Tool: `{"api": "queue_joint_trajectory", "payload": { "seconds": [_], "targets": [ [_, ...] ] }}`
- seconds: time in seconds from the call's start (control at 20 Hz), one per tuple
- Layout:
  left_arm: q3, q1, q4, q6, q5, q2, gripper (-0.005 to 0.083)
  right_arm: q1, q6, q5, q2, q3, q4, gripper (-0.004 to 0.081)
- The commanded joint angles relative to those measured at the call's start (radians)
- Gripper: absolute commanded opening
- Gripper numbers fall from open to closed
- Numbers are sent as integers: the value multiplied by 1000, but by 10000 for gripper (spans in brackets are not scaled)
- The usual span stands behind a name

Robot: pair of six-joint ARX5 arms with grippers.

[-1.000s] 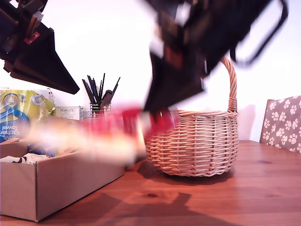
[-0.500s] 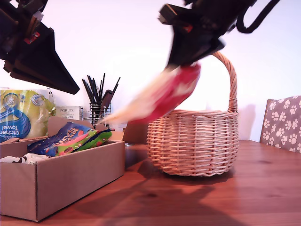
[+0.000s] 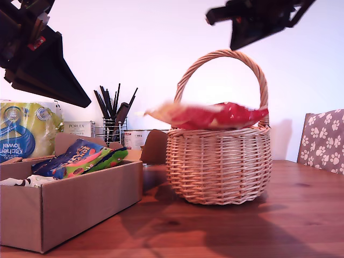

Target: Move the bags of Easter eggs from the cardboard box on the left into the woven basket on the right side.

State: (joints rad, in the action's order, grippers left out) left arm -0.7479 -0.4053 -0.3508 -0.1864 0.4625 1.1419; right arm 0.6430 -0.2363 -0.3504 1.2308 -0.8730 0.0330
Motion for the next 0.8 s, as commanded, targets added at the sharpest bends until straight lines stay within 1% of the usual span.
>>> {"api": "queue_joint_trajectory", "payload": {
  "seconds": [0.0, 0.05, 0.2, 0.25, 0.3, 0.4, 0.5, 0.6, 0.65, 0.75],
  "targets": [
    [5, -1, 8, 3, 2, 10, -22, 8, 1, 39, -3, 6, -12, -13],
    [5, -1, 8, 3, 2, 10, -22, 8, 1, 58, -3, 6, -25, -13],
    [5, -1, 7, 3, 2, 10, -22, 8, 1, 61, -3, 6, -59, -13],
    [5, -1, 7, 3, 2, 10, -22, 8, 0, 75, -4, 3, -82, -13],
    [5, -1, 7, 3, 3, 10, -22, 8, 0, 107, -8, -13, -140, -13],
    [5, -1, 7, 3, 5, 10, -22, 9, 13, 212, -11, -89, -294, -13],
    [5, -1, 7, 3, 5, 10, -22, 11, 28, 335, -11, -190, -476, -13],
    [5, -1, 8, 3, 5, 10, -22, 11, 28, 430, -11, -270, -622, -13],
    [5, -1, 7, 3, 5, 10, -22, 11, 26, 479, -11, -291, -687, -13],
    [5, -1, 8, 3, 5, 10, -22, 8, 9, 561, 0, -291, -801, -13]
  ]
}}
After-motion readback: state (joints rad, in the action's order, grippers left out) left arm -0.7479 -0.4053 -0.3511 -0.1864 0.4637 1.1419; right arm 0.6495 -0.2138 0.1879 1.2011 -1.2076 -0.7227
